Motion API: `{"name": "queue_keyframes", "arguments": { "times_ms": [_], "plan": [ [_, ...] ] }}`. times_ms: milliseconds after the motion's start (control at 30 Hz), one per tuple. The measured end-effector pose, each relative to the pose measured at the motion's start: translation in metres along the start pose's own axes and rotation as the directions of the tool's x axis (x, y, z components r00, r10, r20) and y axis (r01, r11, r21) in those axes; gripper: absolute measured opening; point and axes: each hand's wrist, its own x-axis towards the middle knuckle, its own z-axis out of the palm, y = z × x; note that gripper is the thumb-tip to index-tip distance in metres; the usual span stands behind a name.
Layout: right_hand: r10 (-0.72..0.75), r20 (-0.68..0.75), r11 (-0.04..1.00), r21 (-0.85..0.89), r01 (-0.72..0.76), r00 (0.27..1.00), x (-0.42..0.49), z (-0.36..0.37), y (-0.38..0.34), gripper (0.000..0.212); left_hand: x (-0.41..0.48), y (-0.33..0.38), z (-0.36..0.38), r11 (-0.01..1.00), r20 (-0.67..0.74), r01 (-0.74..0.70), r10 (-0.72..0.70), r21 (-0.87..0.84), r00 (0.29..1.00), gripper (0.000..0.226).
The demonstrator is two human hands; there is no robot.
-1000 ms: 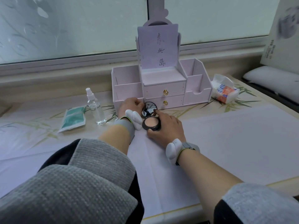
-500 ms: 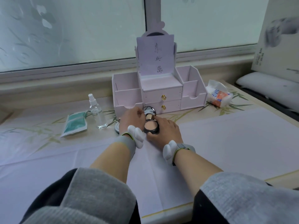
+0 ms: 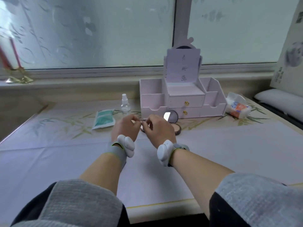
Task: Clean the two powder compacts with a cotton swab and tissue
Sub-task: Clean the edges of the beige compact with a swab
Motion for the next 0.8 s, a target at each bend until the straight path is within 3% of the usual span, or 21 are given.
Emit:
{"name": "queue_keyframes", "arguments": {
  "times_ms": [200, 367, 533, 667, 800],
  "plan": [
    [0.078, 0.209, 0.993, 0.075, -0.095, 0.975, 0.008, 0.039, -0.050, 0.014, 0.007, -0.049, -0.047, 0.984, -0.119, 0.130, -0.116, 0.120, 0.986, 0.016],
    [0.074, 0.365, 0.993, 0.055, -0.102, 0.928, 0.015, 0.070, -0.067, 0.024, 0.025, -0.091, -0.070, 0.978, -0.163, 0.072, -0.040, 0.197, 0.986, 0.022],
    [0.103, 0.430, 0.993, 0.000, -0.114, 0.897, 0.023, 0.095, -0.071, 0.037, 0.046, -0.107, -0.075, 0.902, 0.005, -0.052, 0.055, 0.429, 0.998, 0.035],
    [0.109, 0.444, 0.994, -0.019, -0.112, 0.889, 0.033, 0.109, -0.073, 0.039, 0.062, -0.109, -0.070, 0.720, 0.193, -0.265, 0.183, 0.642, 0.964, 0.034],
    [0.119, 0.446, 0.991, 0.006, -0.136, 0.887, 0.044, 0.115, -0.073, 0.037, 0.072, -0.109, -0.064, 0.630, 0.226, -0.312, 0.215, 0.711, 0.950, 0.031]
  ]
}}
